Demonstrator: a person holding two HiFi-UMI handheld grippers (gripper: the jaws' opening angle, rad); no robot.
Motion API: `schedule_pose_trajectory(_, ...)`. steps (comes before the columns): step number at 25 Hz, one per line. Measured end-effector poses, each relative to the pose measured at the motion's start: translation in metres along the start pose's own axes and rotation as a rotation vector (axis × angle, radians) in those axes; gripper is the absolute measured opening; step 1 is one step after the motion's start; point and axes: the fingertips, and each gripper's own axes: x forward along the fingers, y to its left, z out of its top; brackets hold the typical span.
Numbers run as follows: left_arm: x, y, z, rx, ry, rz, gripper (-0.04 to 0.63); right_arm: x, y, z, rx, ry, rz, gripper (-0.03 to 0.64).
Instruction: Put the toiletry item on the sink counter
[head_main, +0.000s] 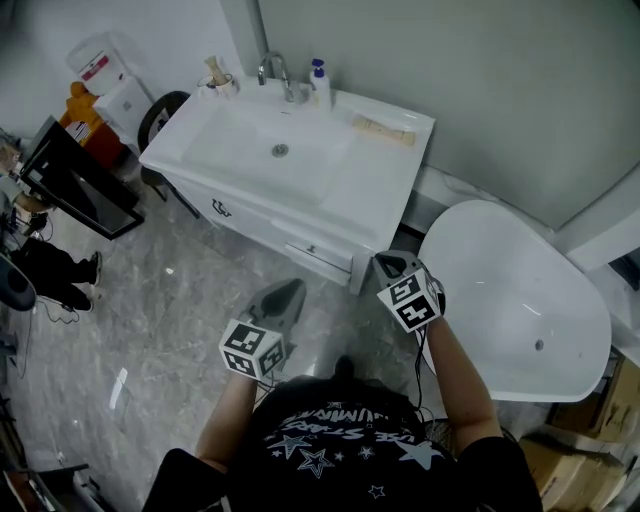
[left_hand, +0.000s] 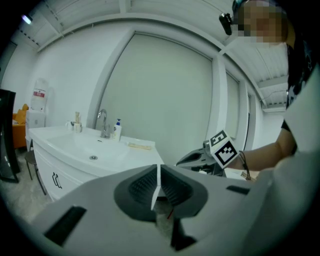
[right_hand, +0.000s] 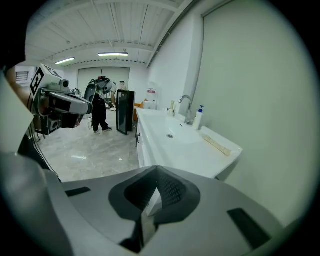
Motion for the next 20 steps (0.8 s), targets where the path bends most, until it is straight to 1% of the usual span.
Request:
schedule_pose_trajectory(3,0.002,-0.002,-0.002,-0.020,-0.005,-0.006,0.032,0.002,-0.002,-0.004,0.012,0.002,-0.001,0.014)
schedule_pose_trajectory(7,-0.007,-0.006,-0.008,-0.041,0.001,-0.023,0.032,-0.001,-0.013,0.002,0.087,-0.019,-0.024,0.014)
schedule_pose_trajectory(9,-0.017,-0.006,-0.012,-0.025,0.016,-0.034,0.032,-0.004,-0.014,0.007,0.100,-0.028,-0.042,0.014)
schedule_pose_trajectory(12,-0.029,-0.004,-0.011,0.033,0.032,-0.059,0.032,-0.008,-0.012,0.013,0.127,-0.038,-0.072,0.014)
schedule_pose_trajectory(13,-0.034,-0.004,-0.009,0.047,0.029,-0.066,0.032,-0.010,-0.009,0.013,0.146,-0.043,-0.078,0.014)
schedule_pose_trajectory(15,-0.048,-0.004,-0.007,0.046,0.012,-0.068,0.032,-0.016,0.002,0.012,0.178,-0.049,-0.085,0.014)
schedule_pose_trajectory(20,-0.097,-0.007,-0.021,-0.012,-0.020,-0.047,0.032,-0.039,0.050,0.013,0.191,-0.055,-0.084,0.014)
